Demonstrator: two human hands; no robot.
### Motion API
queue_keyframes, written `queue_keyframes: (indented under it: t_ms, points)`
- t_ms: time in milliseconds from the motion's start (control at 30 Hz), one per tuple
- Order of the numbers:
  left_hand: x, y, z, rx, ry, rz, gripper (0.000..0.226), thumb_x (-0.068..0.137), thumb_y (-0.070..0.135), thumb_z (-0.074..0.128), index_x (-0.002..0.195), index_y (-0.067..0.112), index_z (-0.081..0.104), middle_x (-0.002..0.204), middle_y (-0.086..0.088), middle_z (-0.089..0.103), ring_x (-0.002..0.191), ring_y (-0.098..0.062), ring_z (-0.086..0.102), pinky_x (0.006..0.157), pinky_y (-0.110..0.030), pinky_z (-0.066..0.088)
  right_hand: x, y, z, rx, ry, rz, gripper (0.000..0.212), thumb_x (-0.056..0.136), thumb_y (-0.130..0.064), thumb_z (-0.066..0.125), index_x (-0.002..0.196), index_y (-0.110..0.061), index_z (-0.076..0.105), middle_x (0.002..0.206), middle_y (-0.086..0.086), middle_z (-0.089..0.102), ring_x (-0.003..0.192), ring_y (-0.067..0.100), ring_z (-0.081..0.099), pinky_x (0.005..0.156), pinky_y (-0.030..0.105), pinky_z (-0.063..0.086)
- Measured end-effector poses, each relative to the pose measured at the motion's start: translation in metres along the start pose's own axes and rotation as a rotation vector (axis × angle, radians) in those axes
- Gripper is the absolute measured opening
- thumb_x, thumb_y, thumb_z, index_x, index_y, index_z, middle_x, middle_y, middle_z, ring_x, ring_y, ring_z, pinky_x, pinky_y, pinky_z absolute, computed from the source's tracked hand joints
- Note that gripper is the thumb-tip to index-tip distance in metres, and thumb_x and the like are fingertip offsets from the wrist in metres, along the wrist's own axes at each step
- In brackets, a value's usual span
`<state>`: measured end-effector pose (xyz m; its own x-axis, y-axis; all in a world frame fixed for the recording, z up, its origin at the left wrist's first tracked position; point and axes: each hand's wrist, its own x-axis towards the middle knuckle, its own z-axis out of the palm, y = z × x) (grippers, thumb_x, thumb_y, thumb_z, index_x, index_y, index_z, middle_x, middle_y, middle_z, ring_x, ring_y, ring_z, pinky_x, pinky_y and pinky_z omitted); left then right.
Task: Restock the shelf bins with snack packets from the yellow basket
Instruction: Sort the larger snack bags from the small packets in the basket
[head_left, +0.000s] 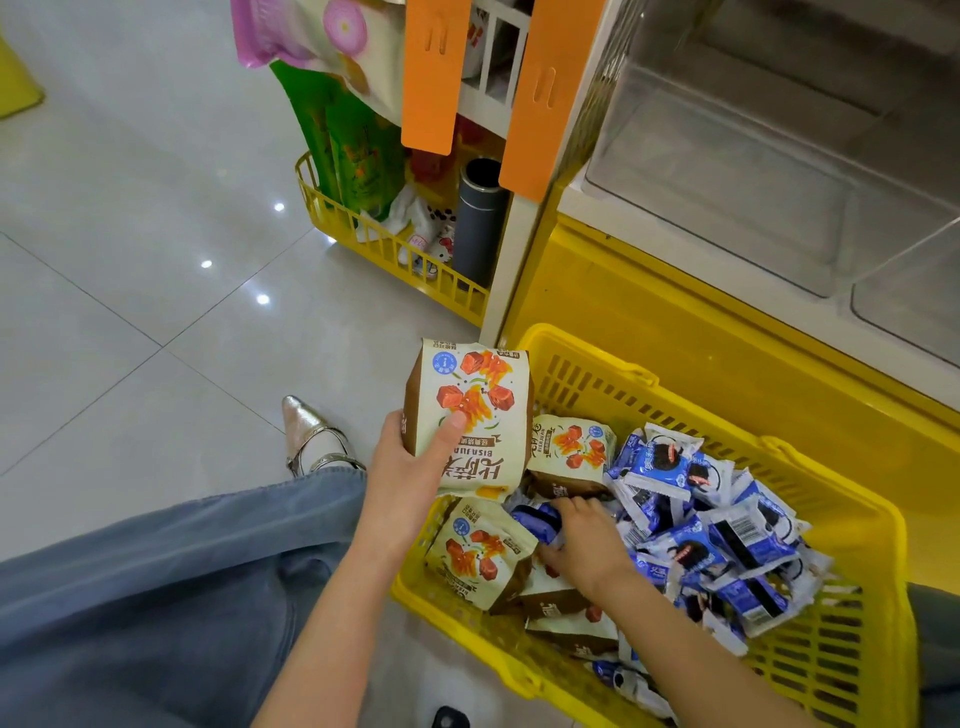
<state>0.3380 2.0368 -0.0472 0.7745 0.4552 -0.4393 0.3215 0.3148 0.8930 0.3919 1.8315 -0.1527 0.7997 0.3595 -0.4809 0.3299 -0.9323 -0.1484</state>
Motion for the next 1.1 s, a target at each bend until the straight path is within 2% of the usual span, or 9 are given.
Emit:
queue_keyframes:
  t_ms: [100, 167, 300, 467, 667, 800, 933, 1033, 1100]
  points:
    - [0.0, -0.002, 0.002, 0.025, -0.001, -0.009, 0.027, 0.078, 0.041, 0.067, 0.1, 0.033, 0.053, 0.095, 0.005, 0.071, 0.079, -0.01, 0.071, 0.065, -0.03, 0.059, -0.005, -0.001, -0.009, 0.141, 0.004, 0.004, 0.055, 0.084, -0.039, 0.062, 0.132, -0.019, 0.043, 0.128, 0.001, 0.051, 0.118, 0.018, 0.046, 0.094, 0.027, 0.039]
    - [0.0, -0.003, 0.005, 0.052, 0.002, 0.007, 0.031, 0.08, 0.043, 0.064, 0.106, 0.029, 0.052, 0.091, 0.008, 0.07, 0.075, -0.004, 0.07, 0.056, -0.019, 0.055, -0.018, 0.007, -0.017, 0.203, 0.026, -0.03, 0.05, 0.085, -0.04, 0.059, 0.129, -0.022, 0.045, 0.126, -0.002, 0.051, 0.114, 0.015, 0.051, 0.086, 0.027, 0.044]
    - [-0.002, -0.003, 0.016, 0.145, -0.012, 0.038, 0.039, 0.085, 0.049, 0.054, 0.114, 0.024, 0.049, 0.091, 0.011, 0.066, 0.069, 0.002, 0.067, 0.049, -0.011, 0.048, -0.057, 0.046, -0.04, 0.354, 0.009, -0.133, 0.037, 0.086, -0.044, 0.058, 0.121, -0.035, 0.049, 0.117, -0.017, 0.054, 0.104, 0.0, 0.054, 0.078, 0.009, 0.041]
    - [-0.012, -0.007, 0.033, 0.193, -0.077, 0.031, 0.022, 0.085, 0.052, 0.05, 0.095, 0.032, 0.049, 0.091, 0.01, 0.065, 0.07, 0.002, 0.067, 0.051, -0.012, 0.048, -0.1, 0.098, -0.051, 0.301, -0.165, -0.15, 0.04, 0.084, -0.044, 0.064, 0.12, -0.035, 0.049, 0.114, -0.026, 0.048, 0.109, -0.01, 0.047, 0.081, 0.002, 0.036]
    - [-0.031, -0.02, 0.047, 0.213, -0.223, 0.043, 0.032, 0.086, 0.046, 0.055, 0.113, 0.029, 0.054, 0.104, 0.01, 0.069, 0.088, -0.002, 0.067, 0.065, -0.012, 0.053, -0.116, 0.117, -0.038, 0.084, -0.389, 0.007, 0.047, 0.087, -0.039, 0.063, 0.129, -0.026, 0.045, 0.131, -0.004, 0.049, 0.116, 0.012, 0.048, 0.095, 0.024, 0.042]
    - [-0.039, -0.029, 0.056, 0.279, -0.312, 0.042, 0.03, 0.089, 0.035, 0.057, 0.118, 0.027, 0.054, 0.107, 0.013, 0.067, 0.092, 0.003, 0.064, 0.067, -0.007, 0.05, -0.11, 0.079, -0.059, 0.629, -0.144, 0.071, 0.047, 0.092, -0.041, 0.053, 0.134, -0.025, 0.038, 0.118, -0.012, 0.053, 0.102, 0.002, 0.057, 0.079, 0.013, 0.048]
    - [-0.045, -0.034, 0.061, 0.42, -0.436, 0.039, 0.033, 0.084, 0.045, 0.058, 0.112, 0.029, 0.051, 0.111, 0.008, 0.066, 0.093, 0.002, 0.064, 0.074, -0.013, 0.051, -0.102, 0.033, -0.078, 1.225, -0.155, 0.063, 0.056, 0.074, -0.054, 0.06, 0.122, -0.03, 0.045, 0.115, -0.018, 0.061, 0.102, 0.0, 0.062, 0.082, 0.015, 0.051]
    - [-0.042, -0.031, 0.055, 0.6, -0.436, 0.175, 0.054, 0.074, 0.067, 0.048, 0.116, 0.035, 0.048, 0.117, 0.012, 0.062, 0.101, 0.001, 0.059, 0.087, -0.026, 0.051, -0.09, 0.019, -0.083, 1.379, -0.083, 0.14, 0.049, 0.072, -0.046, 0.07, 0.115, -0.026, 0.056, 0.107, -0.007, 0.071, 0.095, 0.009, 0.069, 0.084, 0.026, 0.055]
    - [-0.028, -0.028, 0.043, 0.833, -0.283, 0.382, 0.066, 0.076, 0.07, 0.038, 0.127, 0.029, 0.045, 0.123, 0.012, 0.051, 0.112, -0.005, 0.048, 0.097, -0.031, 0.042, -0.078, 0.015, -0.087, 1.388, -0.007, 0.218, 0.045, 0.077, -0.038, 0.071, 0.114, -0.019, 0.058, 0.104, -0.004, 0.071, 0.09, 0.011, 0.069, 0.074, 0.021, 0.054]
